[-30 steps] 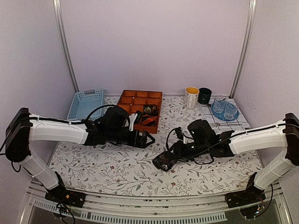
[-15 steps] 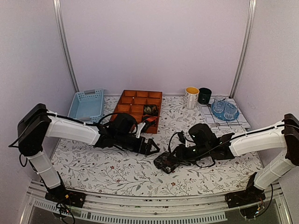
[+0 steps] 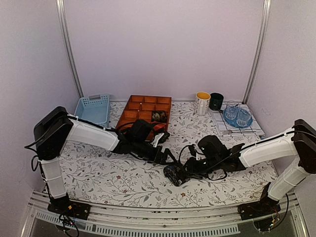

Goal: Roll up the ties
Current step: Pick up the tie from the center of the board.

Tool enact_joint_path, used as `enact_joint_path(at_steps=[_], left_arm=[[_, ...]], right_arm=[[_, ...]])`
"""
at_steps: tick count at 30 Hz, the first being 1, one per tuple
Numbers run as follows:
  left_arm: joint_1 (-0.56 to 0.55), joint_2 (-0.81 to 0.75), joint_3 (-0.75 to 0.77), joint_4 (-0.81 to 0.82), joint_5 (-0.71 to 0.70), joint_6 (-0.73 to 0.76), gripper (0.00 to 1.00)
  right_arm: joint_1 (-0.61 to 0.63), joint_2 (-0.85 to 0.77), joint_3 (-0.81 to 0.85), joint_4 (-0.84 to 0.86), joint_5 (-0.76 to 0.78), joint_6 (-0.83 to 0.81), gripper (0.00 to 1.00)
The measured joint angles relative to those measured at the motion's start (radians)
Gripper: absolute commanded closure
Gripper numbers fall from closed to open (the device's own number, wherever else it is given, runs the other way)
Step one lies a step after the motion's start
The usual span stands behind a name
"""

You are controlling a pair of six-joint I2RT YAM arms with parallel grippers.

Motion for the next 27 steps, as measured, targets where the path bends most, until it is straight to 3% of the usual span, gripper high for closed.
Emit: enact_joint_path(at_steps=[10,16,23,27], left_arm=[[0.001,0.008,-0.001,-0.009,0.006,-0.011,0.10],[0.005,-0.050,-0.029,-0.011,-0.038,-0.018,0.06],[0.016,-0.107,-0.066,-0.014,-0.076,-0.027,0.01],[0.019,-0.107,-0.078,-0.014,-0.091,-0.031,0.00]], right_arm=[[0.000,-0.010,0.025,-0.059,0.019,-0.018,0.65],[0.000,-0.161,0.085,-0.183,0.064,-0.036,0.60],[0.008,-0.295,0.062,-0.190,0.055,0.019,0.39],[0.042,-0.296,-0.035,-0.142,0.037,0.114,0.34]])
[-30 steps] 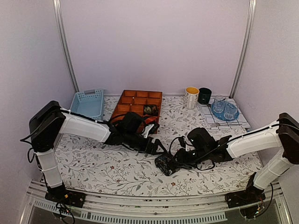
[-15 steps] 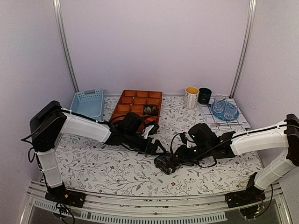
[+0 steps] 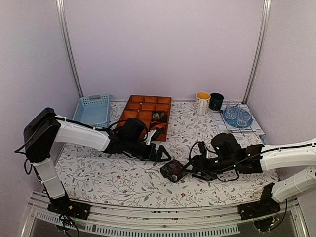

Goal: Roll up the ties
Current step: Pick up the tie from the center of the board.

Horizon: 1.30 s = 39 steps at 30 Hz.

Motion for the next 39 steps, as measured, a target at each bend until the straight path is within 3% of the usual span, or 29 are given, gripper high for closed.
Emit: enact_joint_path(at_steps=[6,18,25,39], left_arm=[[0.019,0.000,-0.018,-0.002,-0.016,-0.006,0.00],[0.040,0.001,-0.035,0.040,0.026,-0.014,0.03],[0.045,0.005,-0.039,0.079,0.058,-0.026,0.05],[0.048,0.077,-0.036,0.106,0.086,-0.036,0.06]], right_arm=[[0.068,0.035,-0.073,0.093,0.008,0.167,0.31],[0.072,0.233,-0.109,0.328,0.055,0.389,0.28],[0.067,0.326,-0.105,0.442,0.049,0.421,0.28],[0.066,0.325,-0.153,0.540,0.131,0.441,0.27]])
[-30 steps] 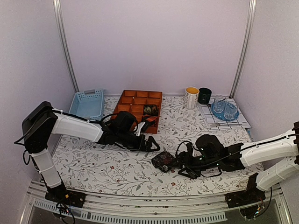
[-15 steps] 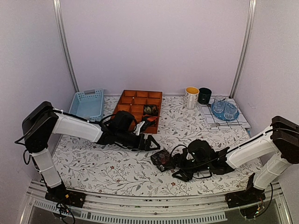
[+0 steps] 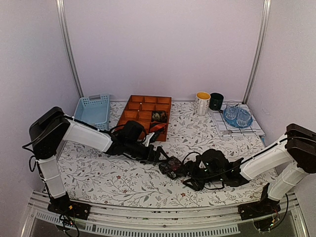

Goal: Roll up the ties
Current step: Pick up the tie from the center of the board.

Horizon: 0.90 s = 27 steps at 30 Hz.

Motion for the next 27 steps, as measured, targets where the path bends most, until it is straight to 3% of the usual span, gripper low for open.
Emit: enact_joint_path(at_steps=[11,15,21,27], left_arm=[[0.007,0.063,0.037,0.017,0.061,-0.004,0.07],[0.010,0.076,0.037,0.037,0.098,-0.018,0.07],[0.017,0.115,0.037,0.116,0.158,-0.058,0.08],[0.019,0.122,0.012,0.180,0.175,-0.111,0.08]], right_arm=[[-0.040,0.000,-0.002,0.025,0.003,-0.014,0.47],[-0.044,0.002,-0.002,0.035,-0.003,-0.029,0.50],[-0.044,0.018,-0.002,0.051,-0.021,-0.048,0.50],[-0.045,0.026,-0.001,0.051,-0.029,-0.069,0.36]])
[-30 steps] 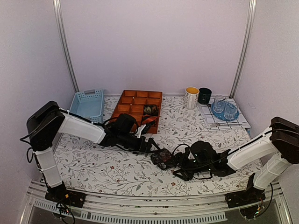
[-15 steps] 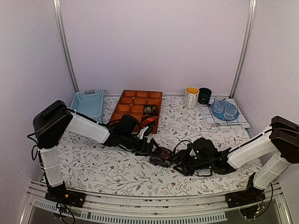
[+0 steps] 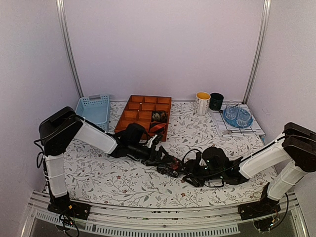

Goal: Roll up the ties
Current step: Pick up the tie from the center of the board.

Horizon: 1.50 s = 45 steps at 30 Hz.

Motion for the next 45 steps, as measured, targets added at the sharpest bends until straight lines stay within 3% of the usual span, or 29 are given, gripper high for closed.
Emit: enact_joint_path(at_steps=[4,10,18,22,32,45], left_arm=[[0.007,-0.010,-0.032,0.036,-0.012,-0.024,0.08],[0.019,-0.037,-0.058,0.036,-0.031,-0.040,0.08],[0.021,-0.044,-0.061,0.034,-0.049,-0.054,0.08],[0.023,-0.047,-0.068,0.039,-0.050,-0.061,0.08],[0.028,-0.050,-0.086,0.068,-0.044,-0.073,0.08],[0.031,-0.049,-0.104,0.096,0.008,-0.095,0.10]], right_arm=[[0.000,-0.016,0.008,-0.061,0.009,-0.023,0.31],[0.000,-0.198,0.009,-0.226,0.047,-0.075,0.28],[-0.035,-0.289,0.054,-0.292,0.048,-0.147,0.36],[-0.060,-0.239,0.098,-0.289,0.021,-0.167,0.43],[-0.085,-0.042,0.127,-0.240,-0.060,-0.167,0.41],[-0.122,0.074,0.127,-0.161,-0.112,-0.156,0.54]])
